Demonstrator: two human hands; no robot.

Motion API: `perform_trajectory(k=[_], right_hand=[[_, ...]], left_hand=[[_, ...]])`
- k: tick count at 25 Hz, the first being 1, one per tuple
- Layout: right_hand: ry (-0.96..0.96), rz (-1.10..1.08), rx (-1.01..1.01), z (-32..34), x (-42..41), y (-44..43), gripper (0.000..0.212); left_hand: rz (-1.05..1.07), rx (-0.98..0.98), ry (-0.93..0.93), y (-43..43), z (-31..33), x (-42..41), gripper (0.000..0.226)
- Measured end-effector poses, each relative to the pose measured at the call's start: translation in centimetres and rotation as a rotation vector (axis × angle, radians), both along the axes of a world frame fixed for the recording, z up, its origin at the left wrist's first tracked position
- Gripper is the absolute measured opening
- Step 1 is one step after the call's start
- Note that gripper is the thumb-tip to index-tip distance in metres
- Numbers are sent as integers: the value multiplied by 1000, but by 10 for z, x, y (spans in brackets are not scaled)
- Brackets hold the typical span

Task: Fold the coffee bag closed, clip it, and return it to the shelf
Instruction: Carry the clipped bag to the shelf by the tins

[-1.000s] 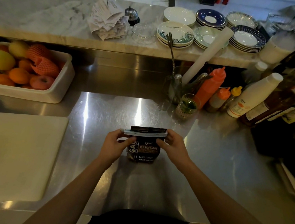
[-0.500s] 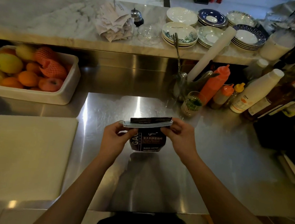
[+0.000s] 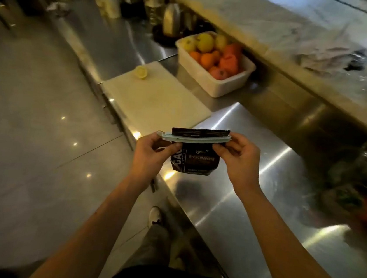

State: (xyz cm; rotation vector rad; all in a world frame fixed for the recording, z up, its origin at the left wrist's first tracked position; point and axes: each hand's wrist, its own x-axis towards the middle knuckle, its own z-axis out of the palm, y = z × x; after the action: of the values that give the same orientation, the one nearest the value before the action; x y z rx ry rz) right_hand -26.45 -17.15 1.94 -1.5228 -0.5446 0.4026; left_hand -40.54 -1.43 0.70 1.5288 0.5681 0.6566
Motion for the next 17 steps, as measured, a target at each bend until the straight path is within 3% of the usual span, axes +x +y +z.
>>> perform_trajectory(k=[10, 17], right_hand=[[37, 838, 77, 31, -227, 116, 34], [68, 1313, 185, 57, -445, 86, 30]], left_hand=[[882, 96, -16, -45, 39, -290, 18], [1401, 205, 3, -164, 66, -475, 17]])
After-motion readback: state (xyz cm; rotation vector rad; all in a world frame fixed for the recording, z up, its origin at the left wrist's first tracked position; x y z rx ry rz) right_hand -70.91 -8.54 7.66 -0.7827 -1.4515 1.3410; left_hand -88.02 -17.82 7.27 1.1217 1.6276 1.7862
